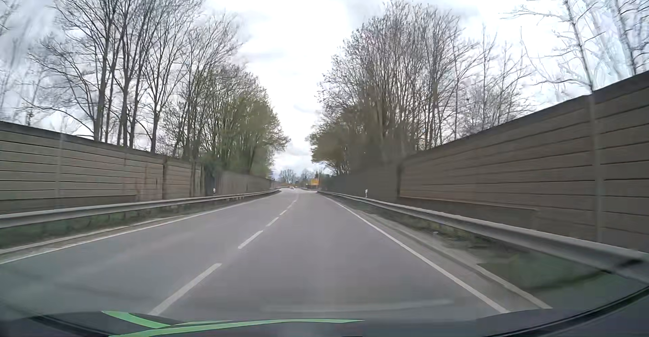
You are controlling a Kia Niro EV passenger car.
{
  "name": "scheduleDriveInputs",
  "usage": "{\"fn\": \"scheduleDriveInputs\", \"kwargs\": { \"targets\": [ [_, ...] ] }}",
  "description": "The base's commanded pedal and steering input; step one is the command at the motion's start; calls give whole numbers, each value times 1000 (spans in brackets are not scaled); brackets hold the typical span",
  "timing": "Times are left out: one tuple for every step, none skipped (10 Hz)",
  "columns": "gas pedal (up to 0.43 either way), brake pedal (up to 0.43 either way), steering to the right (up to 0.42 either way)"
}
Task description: Follow the waypoints while adhering to traffic rules and regulations
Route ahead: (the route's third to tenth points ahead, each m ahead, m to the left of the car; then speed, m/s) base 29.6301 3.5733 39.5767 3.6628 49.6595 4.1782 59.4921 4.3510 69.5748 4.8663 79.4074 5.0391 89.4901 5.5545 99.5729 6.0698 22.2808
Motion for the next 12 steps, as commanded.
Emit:
{"fn": "scheduleDriveInputs", "kwargs": {
  "targets": [
    [0,0,-1],
    [0,0,-1],
    [0,0,-1],
    [0,0,-1],
    [0,0,-2],
    [0,0,-2],
    [0,0,-2],
    [0,0,-2],
    [0,0,-3],
    [0,0,-2],
    [0,0,-3],
    [0,0,-3]
  ]
}}
